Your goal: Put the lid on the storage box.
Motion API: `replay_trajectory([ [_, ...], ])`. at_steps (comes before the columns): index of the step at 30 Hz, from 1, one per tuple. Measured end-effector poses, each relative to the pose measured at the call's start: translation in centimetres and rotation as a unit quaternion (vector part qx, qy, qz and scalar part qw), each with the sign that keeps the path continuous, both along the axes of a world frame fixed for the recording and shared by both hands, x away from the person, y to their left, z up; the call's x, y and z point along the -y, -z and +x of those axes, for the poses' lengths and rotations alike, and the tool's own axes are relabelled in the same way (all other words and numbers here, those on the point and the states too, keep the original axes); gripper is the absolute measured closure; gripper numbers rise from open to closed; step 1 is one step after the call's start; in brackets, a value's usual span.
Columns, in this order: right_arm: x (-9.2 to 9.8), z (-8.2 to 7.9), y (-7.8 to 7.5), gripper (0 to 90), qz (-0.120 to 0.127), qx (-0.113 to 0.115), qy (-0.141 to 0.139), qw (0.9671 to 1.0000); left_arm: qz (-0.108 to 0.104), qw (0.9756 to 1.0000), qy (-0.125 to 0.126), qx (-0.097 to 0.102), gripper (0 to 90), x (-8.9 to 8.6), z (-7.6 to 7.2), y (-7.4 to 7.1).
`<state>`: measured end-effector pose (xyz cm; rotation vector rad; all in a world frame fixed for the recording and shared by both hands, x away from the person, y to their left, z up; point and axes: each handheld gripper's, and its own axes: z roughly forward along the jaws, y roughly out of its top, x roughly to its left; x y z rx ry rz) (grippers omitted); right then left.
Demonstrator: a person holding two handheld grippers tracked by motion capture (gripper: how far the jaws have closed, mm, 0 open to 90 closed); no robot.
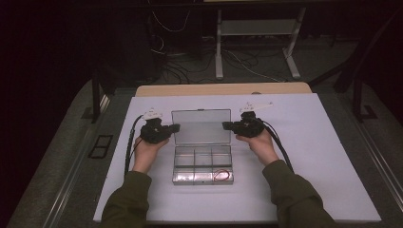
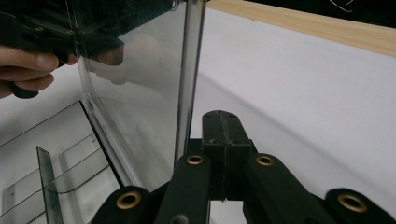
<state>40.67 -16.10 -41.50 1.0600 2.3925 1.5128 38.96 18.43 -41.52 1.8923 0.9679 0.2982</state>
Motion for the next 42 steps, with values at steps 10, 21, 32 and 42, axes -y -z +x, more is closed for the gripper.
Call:
replay_trajectory([
  [10, 0.0, -0.3, -0.2, 89.3, -0.003, 0.001, -0.006, 1.0000, 0.009, 0.9998, -0.010, 0.013, 80.0, -2.4, -2.0, -1.3],
  [21, 0.0, -0.8, -0.6, 89.3, -0.007, 0.004, -0.012, 0.9999, -0.017, 0.9984, 0.015, 0.052, 59.4, -2.2, -4.1, -3.6],
  [32, -0.3, -1.6, -1.1, 89.3, -0.011, 0.011, -0.023, 0.9996, -0.060, 0.9936, 0.038, 0.087, 66.7, -1.2, -5.1, -5.3],
  [42, 0.3, -2.3, -1.3, 89.3, -0.009, 0.019, -0.026, 0.9994, -0.055, 0.9928, 0.046, 0.096, 72.5, -1.0, -6.0, -5.7],
])
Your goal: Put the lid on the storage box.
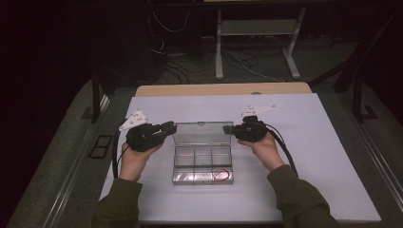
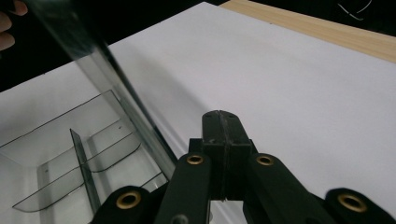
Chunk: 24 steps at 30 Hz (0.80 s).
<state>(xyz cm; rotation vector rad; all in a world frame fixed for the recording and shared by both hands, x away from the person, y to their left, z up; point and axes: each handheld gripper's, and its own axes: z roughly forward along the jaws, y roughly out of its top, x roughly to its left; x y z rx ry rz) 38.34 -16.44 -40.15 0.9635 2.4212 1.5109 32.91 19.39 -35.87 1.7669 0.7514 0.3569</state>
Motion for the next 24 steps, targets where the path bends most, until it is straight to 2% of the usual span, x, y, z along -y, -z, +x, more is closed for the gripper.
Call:
replay_trajectory([
  [6, 1.4, -1.2, -0.6, 89.3, -0.006, 0.007, 0.001, 1.0000, 0.002, 1.0000, 0.004, 0.001, 71.8, -0.1, -0.8, 0.0],
  [12, 2.7, -2.9, -0.8, 89.3, -0.011, 0.011, -0.011, 0.9998, 0.003, 1.0000, 0.006, 0.002, 70.0, -0.1, -1.6, 0.1],
  [16, 2.9, -4.1, -0.9, 89.2, -0.014, 0.012, -0.027, 0.9995, 0.004, 0.9999, 0.010, 0.002, 68.5, 0.0, -2.2, 0.2],
  [24, 2.5, -6.3, -1.1, 89.2, -0.003, 0.006, -0.069, 0.9976, 0.014, 0.9998, 0.017, 0.003, 65.3, -0.1, -3.4, 0.6],
])
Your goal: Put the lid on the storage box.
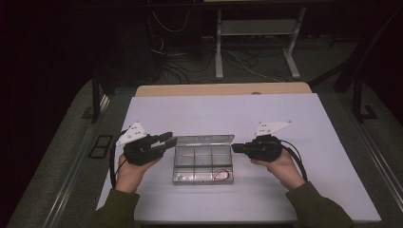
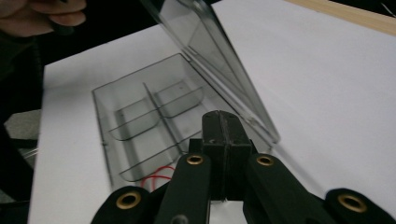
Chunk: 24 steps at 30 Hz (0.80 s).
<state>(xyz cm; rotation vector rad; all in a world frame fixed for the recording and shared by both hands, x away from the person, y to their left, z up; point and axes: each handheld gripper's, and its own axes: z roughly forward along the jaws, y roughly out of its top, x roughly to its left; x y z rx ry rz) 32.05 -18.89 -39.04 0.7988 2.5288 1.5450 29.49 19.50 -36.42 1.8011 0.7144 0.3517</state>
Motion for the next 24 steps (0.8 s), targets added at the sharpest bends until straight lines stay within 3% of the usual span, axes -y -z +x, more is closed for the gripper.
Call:
replay_trajectory([
  [24, 0.0, -1.8, -0.7, 89.2, 0.015, 0.007, -0.019, 0.9997, 0.009, 0.9998, 0.009, -0.013, 57.2, -0.8, -2.7, 1.5],
])
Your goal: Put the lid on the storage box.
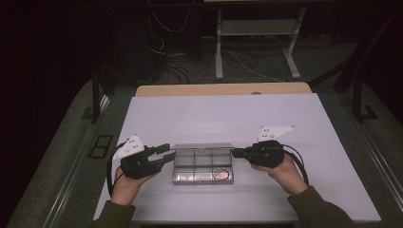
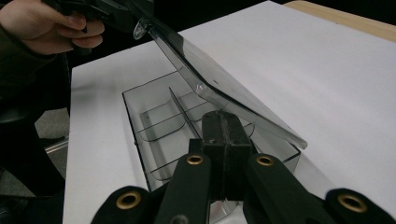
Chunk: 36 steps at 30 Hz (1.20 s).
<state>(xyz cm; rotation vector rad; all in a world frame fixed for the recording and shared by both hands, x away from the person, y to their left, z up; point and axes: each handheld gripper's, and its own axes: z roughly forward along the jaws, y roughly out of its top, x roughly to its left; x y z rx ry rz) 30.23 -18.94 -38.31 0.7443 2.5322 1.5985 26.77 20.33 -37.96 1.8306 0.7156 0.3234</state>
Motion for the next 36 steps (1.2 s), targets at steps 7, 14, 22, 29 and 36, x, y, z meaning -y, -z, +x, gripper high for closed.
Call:
replay_trajectory([
  [7, 0.0, -0.2, 0.2, 89.2, -0.001, 0.002, -0.002, 1.0000, 0.006, 0.9999, -0.004, -0.013, 57.9, -0.7, -1.0, 0.8],
  [14, 0.1, -0.6, 0.3, 89.2, -0.004, 0.003, -0.002, 1.0000, 0.012, 0.9994, 0.005, -0.031, 73.4, -1.2, -1.2, 1.5],
  [22, 0.0, -1.2, 1.3, 89.2, -0.013, -0.005, -0.010, 0.9998, 0.014, 0.9983, 0.022, -0.053, 82.7, -1.1, -0.8, 2.2],
  [29, -0.1, -1.1, 1.8, 89.3, -0.025, -0.007, -0.013, 0.9996, 0.016, 0.9980, 0.024, -0.057, 85.3, -1.1, -0.6, 2.6],
  [36, -0.1, -0.9, 2.6, 89.2, -0.040, -0.014, -0.009, 0.9991, 0.028, 0.9977, 0.019, -0.058, 88.0, -0.7, -0.4, 3.3],
])
